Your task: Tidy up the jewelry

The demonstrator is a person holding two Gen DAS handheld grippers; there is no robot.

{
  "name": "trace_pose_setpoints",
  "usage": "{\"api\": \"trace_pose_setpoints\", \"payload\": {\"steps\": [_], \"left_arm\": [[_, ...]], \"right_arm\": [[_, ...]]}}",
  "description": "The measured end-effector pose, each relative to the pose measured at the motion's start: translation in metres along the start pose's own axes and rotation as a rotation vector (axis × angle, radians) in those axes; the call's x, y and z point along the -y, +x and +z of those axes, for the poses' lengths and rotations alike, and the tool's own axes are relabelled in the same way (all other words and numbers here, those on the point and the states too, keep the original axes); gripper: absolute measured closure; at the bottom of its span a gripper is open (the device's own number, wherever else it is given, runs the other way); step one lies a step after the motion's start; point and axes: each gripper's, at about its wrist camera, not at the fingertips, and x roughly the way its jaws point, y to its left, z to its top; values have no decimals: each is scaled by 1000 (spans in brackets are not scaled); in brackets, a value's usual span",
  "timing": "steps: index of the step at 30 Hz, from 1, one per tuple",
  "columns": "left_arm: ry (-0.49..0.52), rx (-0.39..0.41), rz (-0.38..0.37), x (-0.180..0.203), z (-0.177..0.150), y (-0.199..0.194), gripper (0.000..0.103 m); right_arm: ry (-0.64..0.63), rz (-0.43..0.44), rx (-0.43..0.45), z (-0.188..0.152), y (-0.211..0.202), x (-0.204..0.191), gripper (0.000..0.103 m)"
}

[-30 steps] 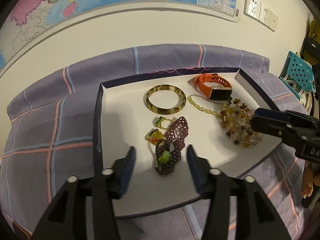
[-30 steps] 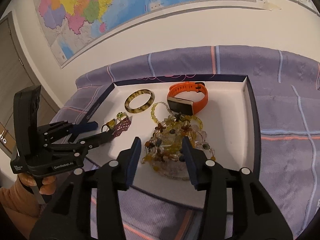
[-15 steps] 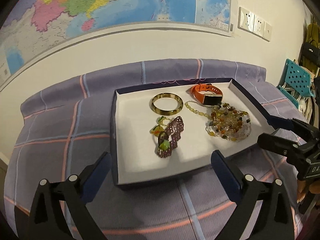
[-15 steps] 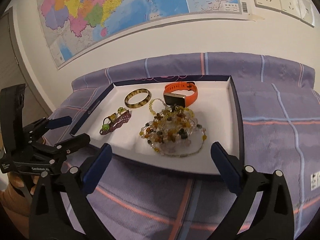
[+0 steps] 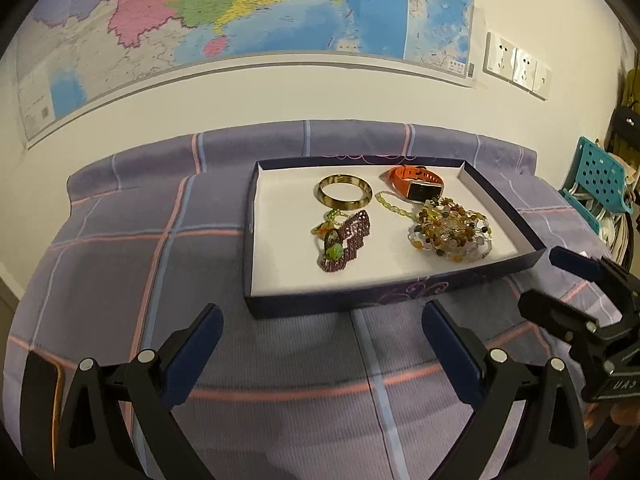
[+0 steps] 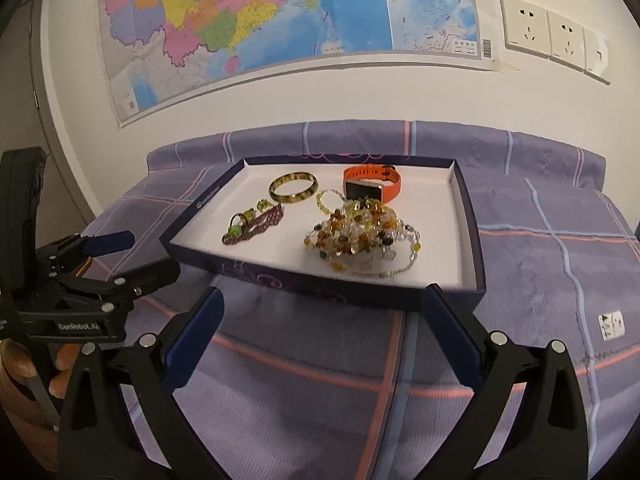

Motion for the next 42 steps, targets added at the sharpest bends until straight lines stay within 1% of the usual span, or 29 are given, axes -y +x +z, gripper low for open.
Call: {"api": "trace_pose_setpoints", "payload": {"steps": [6,13,26,42], "left_arm": [[-21,1,23,1,-11,-9,7],[-17,-3,42,6,-19,-13,7],[-12,7,56,11,-26,-20,7],[0,12,60,15,-28,-23,7]], "right_arm": [[22,-29,23,-10,-14,-4,6],[12,-53,10,-19,-18,-11,5],[33,-50,-8,-31,-24,-9,5],[40,-49,-14,-33,-25,-9,6]]}}
